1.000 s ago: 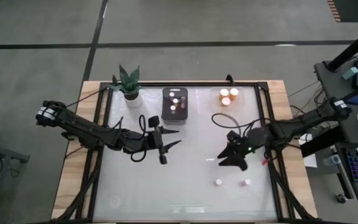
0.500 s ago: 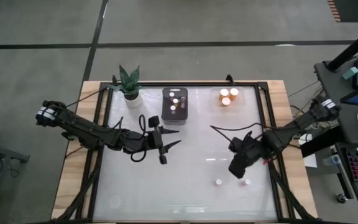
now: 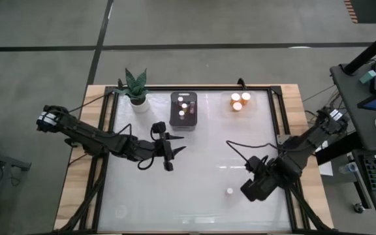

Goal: Pick and place medicine bottles into bin by pill shape (circle, oval)
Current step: Put the small pink pill bottle into the black bin

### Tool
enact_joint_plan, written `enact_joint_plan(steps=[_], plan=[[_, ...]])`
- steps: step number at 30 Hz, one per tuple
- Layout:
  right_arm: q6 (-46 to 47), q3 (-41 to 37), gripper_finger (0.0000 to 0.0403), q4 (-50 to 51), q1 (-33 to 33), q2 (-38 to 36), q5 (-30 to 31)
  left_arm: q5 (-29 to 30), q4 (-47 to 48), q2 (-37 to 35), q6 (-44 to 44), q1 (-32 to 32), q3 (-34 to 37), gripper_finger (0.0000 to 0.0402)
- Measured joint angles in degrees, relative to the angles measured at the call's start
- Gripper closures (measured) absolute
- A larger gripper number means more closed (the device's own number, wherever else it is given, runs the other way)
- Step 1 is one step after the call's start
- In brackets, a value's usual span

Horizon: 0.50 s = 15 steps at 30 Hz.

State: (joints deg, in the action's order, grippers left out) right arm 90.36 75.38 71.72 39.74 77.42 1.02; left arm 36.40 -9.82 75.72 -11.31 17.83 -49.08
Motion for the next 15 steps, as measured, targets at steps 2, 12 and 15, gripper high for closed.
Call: enact_joint_plan(steps=[2, 12, 15], plan=[[1.9, 2.3, 0.017, 0.0, 0.0, 2.1, -0.2, 0.2, 2.9, -0.8, 0.0, 0.3, 0.0, 0.0249], [4.2, 14.8, 0.017, -0.1, -2.3, 14.9, -1.5, 0.4, 6.4, -7.2, -1.7, 3.1, 1.7, 0.0249], [4.2, 17.9, 0.017, 0.1, -3.0, 18.1, -1.5, 0.4, 6.5, -10.1, -2.6, 4.4, 4.1, 0.0249]])
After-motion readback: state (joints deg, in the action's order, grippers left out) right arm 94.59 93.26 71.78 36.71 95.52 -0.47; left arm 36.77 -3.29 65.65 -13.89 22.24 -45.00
